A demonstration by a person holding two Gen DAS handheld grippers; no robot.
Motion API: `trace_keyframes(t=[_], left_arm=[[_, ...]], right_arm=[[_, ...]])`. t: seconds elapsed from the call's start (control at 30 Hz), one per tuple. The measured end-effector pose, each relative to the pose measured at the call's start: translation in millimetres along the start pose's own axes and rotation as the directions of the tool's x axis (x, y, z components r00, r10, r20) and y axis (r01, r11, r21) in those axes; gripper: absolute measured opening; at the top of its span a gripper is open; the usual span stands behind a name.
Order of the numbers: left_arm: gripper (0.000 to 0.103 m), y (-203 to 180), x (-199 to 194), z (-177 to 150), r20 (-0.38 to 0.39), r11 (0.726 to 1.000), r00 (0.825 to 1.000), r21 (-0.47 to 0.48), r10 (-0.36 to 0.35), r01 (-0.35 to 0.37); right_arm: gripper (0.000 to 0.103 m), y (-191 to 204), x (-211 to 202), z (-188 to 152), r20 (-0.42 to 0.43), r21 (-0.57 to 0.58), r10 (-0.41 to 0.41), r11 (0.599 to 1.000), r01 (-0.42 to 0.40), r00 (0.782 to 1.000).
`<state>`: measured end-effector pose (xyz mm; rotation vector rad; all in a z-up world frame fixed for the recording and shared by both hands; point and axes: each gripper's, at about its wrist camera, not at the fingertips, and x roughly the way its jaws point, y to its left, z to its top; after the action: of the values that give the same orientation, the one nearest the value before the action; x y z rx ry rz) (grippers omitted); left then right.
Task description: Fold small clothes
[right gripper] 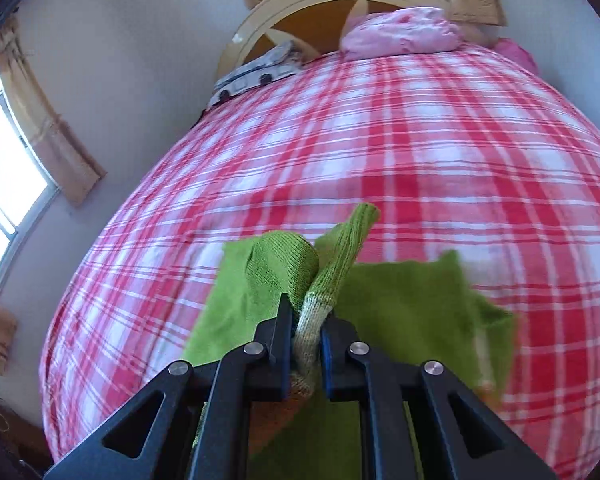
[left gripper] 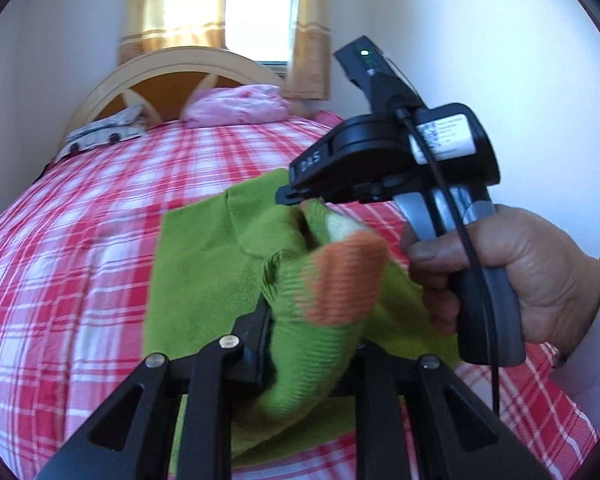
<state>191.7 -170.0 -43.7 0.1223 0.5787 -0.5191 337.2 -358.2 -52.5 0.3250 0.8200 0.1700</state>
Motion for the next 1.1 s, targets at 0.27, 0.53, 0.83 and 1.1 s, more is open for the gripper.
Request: trace_keyframes(t=[0.27, 0.53, 0.83, 1.1], left_arm=[[0.020, -48.7, 28.7, -5.1, -0.087, 0.997, 0.996, 0.068, -0.033, 0.039], [0.026, -73.7, 39.9, -16.6, -0.151, 0.994, 0.989, 0.105, -0.009, 0.026], [0.075, -48.6, -44.7, -49.8, -0.127, 0.981, 0.980, 0.101, -0.156, 0.169], [0.078, 38.3, -67.8, -82.9, -0.178, 0.985, 0.981, -0.167, -0.077, 0.047]], right_arm=[[0.011, -73.4, -10.0, -18.2, 0.002, 0.093, -0.031, 0.995, 0.031, 1.000], [0.011, -109.1, 11.2, -36.1, -0.027, 0.131, -0.038, 0.991, 0.042, 0.999], [0.026, -104.0, -36.7, -48.9, 0.021, 0.069, -0.252, 0.966, 0.250, 0.967], [0.029, -69.5, -145.4, -118.6, 0.158, 0.050, -0.146, 0.989, 0.140, 0.977]])
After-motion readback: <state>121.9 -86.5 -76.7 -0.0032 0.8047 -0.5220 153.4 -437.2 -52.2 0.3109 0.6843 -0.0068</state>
